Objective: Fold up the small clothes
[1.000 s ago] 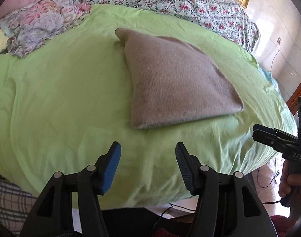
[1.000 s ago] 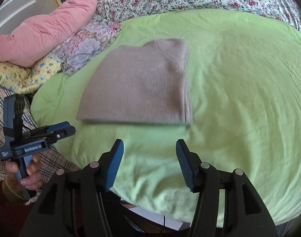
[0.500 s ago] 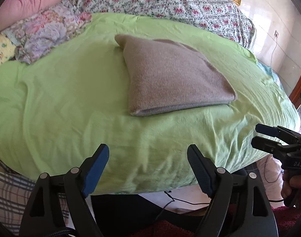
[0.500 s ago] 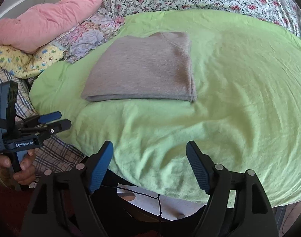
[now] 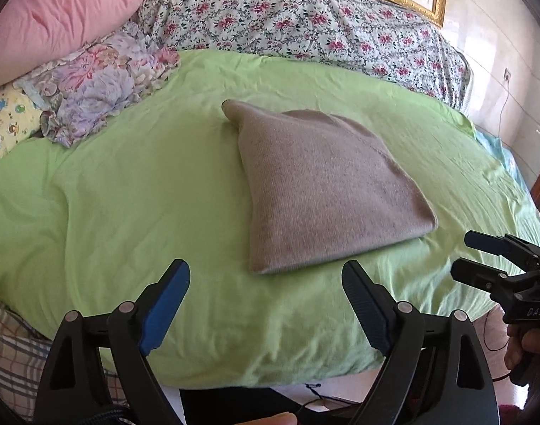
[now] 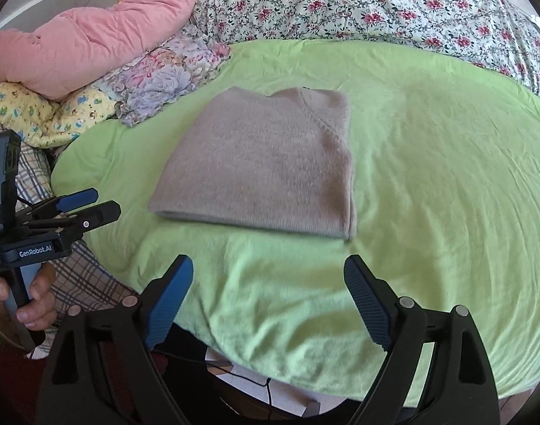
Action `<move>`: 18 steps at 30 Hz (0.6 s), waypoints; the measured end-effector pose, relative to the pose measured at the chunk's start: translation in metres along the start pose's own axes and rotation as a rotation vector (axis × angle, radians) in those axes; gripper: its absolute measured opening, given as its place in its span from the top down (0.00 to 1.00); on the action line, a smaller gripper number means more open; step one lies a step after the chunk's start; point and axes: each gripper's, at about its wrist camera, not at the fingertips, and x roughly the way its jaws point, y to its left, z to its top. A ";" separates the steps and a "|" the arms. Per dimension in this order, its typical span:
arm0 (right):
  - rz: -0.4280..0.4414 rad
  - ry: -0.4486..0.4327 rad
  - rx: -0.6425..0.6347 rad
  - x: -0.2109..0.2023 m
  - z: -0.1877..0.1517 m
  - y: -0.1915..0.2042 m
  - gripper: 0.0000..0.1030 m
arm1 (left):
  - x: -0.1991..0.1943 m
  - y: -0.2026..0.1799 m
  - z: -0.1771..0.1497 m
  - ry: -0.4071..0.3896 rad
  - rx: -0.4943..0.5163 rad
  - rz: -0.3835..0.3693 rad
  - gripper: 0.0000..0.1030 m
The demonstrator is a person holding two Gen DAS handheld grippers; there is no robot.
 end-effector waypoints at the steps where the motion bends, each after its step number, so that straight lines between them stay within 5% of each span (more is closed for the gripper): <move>1: 0.000 0.002 0.003 0.003 0.001 0.000 0.15 | 0.003 -0.001 0.001 -0.002 0.007 0.002 0.14; 18: 0.007 0.060 0.005 0.044 0.011 -0.003 0.15 | 0.050 -0.008 -0.001 0.101 0.048 0.101 0.11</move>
